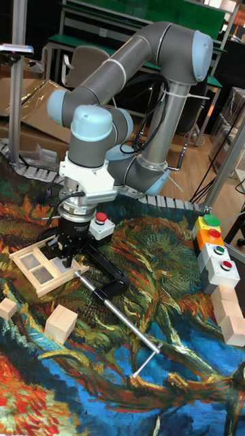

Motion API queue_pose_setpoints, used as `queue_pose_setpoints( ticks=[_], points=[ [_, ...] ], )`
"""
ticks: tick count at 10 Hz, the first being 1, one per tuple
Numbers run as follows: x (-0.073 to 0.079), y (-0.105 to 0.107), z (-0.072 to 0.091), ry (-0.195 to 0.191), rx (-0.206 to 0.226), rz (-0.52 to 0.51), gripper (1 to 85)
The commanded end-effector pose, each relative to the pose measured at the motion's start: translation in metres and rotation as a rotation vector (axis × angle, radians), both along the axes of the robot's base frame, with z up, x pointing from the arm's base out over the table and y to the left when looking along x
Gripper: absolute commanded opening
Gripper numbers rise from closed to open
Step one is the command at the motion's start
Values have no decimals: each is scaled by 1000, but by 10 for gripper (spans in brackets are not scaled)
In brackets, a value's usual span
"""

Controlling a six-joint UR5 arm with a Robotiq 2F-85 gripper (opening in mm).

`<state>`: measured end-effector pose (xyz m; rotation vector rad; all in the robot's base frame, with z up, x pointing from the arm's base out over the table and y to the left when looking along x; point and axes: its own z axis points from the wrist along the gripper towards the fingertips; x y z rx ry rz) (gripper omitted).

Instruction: Close a sliding window

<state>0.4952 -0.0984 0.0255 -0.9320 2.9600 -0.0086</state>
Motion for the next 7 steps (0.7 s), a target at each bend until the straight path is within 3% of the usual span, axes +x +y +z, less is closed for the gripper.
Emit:
queue_pose_setpoints(
  ticks=[1, 5, 7],
  points=[
    [-4, 2, -5, 5, 12, -14, 13],
    [-5, 4, -5, 8, 20, -20, 13],
    [-6, 14, -5, 13, 57, -18, 13]
  ],
)
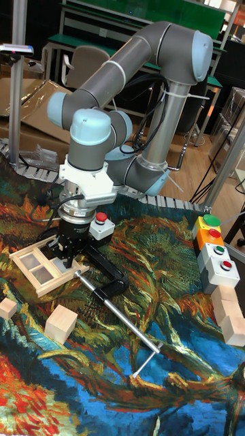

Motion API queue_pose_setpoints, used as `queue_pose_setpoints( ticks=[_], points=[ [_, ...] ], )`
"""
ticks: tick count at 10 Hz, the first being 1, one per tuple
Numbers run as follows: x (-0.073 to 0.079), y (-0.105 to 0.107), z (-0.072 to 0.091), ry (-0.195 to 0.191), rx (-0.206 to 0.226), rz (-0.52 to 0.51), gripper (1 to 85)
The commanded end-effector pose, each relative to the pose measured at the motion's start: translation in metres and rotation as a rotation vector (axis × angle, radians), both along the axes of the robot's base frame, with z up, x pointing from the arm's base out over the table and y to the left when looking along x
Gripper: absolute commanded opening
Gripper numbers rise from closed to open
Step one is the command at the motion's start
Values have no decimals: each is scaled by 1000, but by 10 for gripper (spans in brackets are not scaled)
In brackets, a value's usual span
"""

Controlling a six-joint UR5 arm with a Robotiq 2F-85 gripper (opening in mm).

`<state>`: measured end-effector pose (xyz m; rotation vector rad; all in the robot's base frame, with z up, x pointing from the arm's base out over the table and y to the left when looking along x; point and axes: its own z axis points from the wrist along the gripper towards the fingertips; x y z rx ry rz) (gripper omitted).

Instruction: Close a sliding window

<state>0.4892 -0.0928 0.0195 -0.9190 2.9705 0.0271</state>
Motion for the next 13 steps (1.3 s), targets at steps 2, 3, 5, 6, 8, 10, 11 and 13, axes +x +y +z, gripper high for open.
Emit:
queue_pose_setpoints(
  ticks=[2, 3, 5, 6, 8, 10, 11, 13],
  points=[
    [-2, 0, 1, 6, 7, 0, 13],
    [-5, -4, 1, 9, 7, 5, 13],
    [-8, -9, 0, 14, 8, 7, 13],
    [-9, -11, 0, 14, 8, 7, 13],
    [-13, -15, 0, 13, 17, 15, 13],
    [-16, -16, 2, 15, 19, 16, 13],
    [-17, -15, 2, 15, 22, 16, 13],
    [-17, -17, -1, 12, 19, 18, 13]
  ],
)
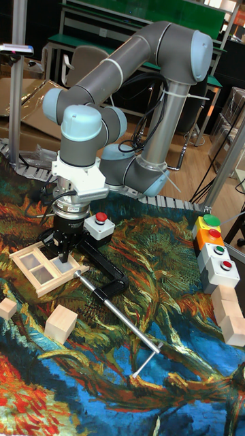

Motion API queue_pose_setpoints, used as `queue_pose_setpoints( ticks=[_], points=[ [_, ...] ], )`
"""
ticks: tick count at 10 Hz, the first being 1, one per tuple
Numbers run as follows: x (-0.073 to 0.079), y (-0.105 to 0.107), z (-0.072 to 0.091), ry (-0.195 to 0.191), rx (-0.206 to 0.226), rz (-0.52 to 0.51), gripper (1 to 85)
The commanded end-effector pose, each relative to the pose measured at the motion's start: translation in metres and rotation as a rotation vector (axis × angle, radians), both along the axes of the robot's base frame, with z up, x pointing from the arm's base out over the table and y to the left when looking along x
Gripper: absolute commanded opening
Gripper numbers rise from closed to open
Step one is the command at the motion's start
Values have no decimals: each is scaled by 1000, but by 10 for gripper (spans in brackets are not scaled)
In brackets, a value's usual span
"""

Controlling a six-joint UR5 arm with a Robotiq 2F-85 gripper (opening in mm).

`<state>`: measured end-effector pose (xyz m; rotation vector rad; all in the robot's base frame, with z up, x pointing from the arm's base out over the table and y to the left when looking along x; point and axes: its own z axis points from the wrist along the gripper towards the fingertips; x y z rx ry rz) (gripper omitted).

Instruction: Close a sliding window

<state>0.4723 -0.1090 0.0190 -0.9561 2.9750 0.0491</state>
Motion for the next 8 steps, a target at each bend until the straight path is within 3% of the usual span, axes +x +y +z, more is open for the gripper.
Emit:
queue_pose_setpoints(
  ticks=[1, 8],
  points=[
    [0, -2, -2, -9, 12, -2, 13],
    [-2, -1, -5, -9, 12, -3, 13]
  ],
)
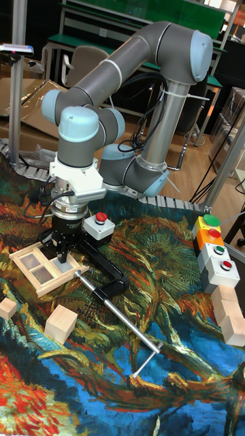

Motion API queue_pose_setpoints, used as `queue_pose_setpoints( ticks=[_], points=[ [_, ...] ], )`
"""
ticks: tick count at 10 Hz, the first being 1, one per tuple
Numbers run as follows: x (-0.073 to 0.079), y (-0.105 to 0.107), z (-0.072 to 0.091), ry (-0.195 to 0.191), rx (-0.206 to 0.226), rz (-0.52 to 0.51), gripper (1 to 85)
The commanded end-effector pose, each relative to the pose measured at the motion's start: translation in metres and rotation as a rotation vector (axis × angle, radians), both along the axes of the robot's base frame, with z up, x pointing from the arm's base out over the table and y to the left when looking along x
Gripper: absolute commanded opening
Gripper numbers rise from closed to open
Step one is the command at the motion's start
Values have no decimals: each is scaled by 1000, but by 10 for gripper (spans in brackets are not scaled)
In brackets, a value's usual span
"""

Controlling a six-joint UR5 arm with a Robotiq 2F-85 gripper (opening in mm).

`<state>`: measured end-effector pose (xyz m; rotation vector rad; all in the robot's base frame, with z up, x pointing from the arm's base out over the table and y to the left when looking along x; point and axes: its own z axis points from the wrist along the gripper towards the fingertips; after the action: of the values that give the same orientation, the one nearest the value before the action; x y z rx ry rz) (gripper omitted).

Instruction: Close a sliding window

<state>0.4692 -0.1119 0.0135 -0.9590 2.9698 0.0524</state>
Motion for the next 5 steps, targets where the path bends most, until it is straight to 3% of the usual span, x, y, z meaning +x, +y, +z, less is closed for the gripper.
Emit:
queue_pose_setpoints(
  ticks=[1, 5],
  points=[
    [1, 1, 0, -5, 7, -3, 13],
    [-1, -1, -2, -4, 10, -1, 13]
  ],
)
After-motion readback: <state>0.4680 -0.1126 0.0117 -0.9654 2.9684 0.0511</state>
